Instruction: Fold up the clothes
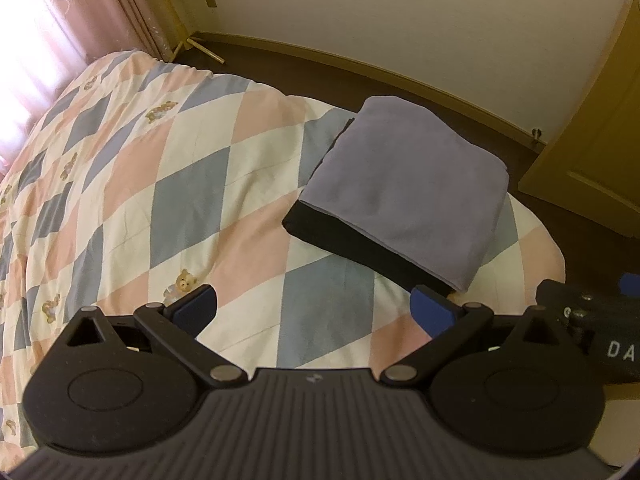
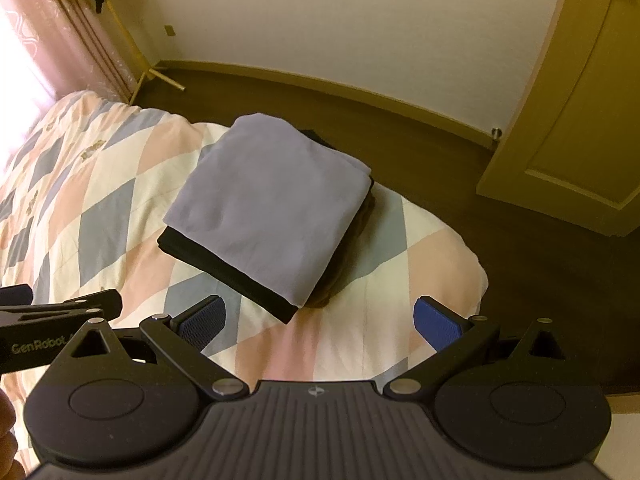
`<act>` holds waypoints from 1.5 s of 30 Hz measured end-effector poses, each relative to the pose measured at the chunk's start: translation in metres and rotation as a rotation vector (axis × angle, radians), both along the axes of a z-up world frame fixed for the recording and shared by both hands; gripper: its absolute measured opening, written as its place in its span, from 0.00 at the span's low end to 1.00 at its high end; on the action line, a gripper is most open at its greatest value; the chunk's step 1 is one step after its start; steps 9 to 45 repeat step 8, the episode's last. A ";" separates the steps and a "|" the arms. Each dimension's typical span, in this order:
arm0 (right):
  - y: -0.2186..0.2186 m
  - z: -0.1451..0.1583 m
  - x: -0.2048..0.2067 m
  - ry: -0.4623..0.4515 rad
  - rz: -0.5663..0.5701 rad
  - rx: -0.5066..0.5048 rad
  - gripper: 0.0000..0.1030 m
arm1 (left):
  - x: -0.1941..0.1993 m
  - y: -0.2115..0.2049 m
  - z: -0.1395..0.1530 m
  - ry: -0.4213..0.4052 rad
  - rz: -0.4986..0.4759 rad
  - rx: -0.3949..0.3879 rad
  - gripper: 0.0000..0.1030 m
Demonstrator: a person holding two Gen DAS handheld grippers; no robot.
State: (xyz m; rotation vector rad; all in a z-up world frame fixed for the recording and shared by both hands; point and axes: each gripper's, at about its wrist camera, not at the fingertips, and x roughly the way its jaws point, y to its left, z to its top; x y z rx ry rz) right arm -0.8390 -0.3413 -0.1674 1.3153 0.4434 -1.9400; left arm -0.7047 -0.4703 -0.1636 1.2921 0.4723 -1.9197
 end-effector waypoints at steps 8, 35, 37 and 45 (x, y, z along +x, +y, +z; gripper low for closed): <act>0.015 0.002 -0.015 0.004 -0.011 -0.002 1.00 | -0.015 0.010 0.004 0.032 0.001 -0.029 0.99; 0.015 0.002 -0.015 0.004 -0.011 -0.002 1.00 | -0.015 0.010 0.004 0.032 0.001 -0.029 0.99; 0.015 0.002 -0.015 0.004 -0.011 -0.002 1.00 | -0.015 0.010 0.004 0.032 0.001 -0.029 0.99; 0.015 0.002 -0.015 0.004 -0.011 -0.002 1.00 | -0.015 0.010 0.004 0.032 0.001 -0.029 0.99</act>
